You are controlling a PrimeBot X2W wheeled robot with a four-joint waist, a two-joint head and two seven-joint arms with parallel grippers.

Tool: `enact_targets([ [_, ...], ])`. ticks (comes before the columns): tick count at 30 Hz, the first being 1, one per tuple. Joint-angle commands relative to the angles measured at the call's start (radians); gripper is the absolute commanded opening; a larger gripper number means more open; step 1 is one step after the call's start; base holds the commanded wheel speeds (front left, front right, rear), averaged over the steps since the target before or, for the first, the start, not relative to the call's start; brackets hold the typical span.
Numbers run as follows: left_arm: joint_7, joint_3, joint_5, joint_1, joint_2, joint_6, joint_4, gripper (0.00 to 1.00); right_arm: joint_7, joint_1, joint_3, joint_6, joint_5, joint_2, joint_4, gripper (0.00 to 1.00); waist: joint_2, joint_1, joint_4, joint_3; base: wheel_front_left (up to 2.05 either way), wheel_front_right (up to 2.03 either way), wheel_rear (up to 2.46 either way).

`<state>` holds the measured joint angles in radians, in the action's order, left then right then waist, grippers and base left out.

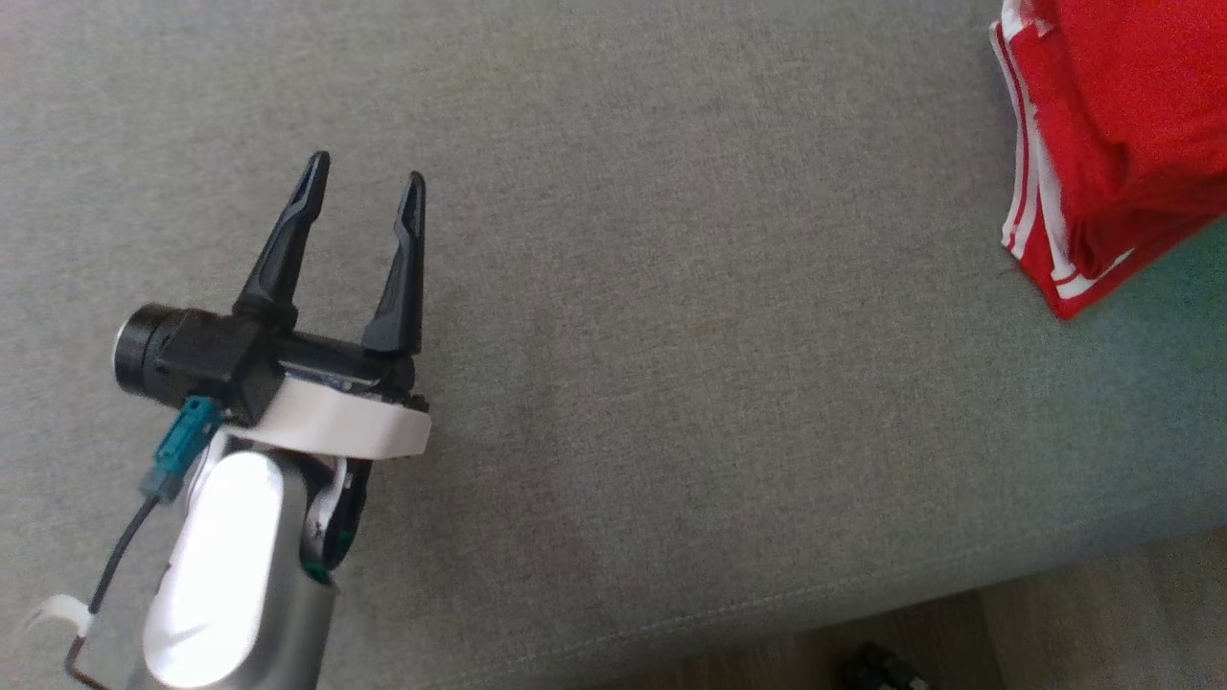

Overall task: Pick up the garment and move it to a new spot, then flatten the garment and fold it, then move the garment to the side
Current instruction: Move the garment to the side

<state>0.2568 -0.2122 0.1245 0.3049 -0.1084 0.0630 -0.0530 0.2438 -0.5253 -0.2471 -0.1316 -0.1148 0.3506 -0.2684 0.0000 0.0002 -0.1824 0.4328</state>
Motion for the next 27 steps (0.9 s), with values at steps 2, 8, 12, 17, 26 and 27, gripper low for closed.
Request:
enact_targets([
  [2,0.005,0.028,-0.011,0.039,-0.027,0.008,0.034,1.00,0.014,-0.040,-0.013,0.001,-0.032,0.021,-0.015,0.00,0.0000,-0.0002,-0.018,0.039,0.00,0.00,0.00],
  [8,0.005,0.016,-0.015,0.071,-0.033,0.015,0.030,1.00,0.036,-0.077,-0.035,0.001,-0.079,0.000,-0.141,0.00,0.0000,-0.0002,-0.019,0.077,0.00,0.00,0.00],
  [12,0.005,0.011,-0.016,0.093,-0.040,0.018,0.030,1.00,0.013,-0.114,-0.055,0.001,-0.094,-0.004,-0.224,0.00,0.0000,-0.0002,-0.017,0.104,0.00,0.00,0.00],
  [17,0.005,0.011,-0.016,0.104,-0.049,0.016,0.027,1.00,-0.044,-0.157,-0.052,0.001,-0.101,-0.004,-0.292,0.12,0.0000,-0.0002,-0.018,0.124,0.00,0.00,0.00],
  [26,0.005,0.019,-0.003,0.090,-0.058,0.008,0.008,1.00,-0.090,-0.145,-0.013,0.001,-0.082,-0.028,-0.307,1.00,0.0000,-0.0002,-0.035,0.074,0.00,0.00,0.00],
  [27,0.005,0.021,0.000,0.083,-0.058,0.006,0.006,1.00,-0.090,-0.132,-0.006,0.001,-0.076,-0.033,-0.292,1.00,0.0000,-0.0002,-0.038,0.059,0.00,0.00,0.00],
])
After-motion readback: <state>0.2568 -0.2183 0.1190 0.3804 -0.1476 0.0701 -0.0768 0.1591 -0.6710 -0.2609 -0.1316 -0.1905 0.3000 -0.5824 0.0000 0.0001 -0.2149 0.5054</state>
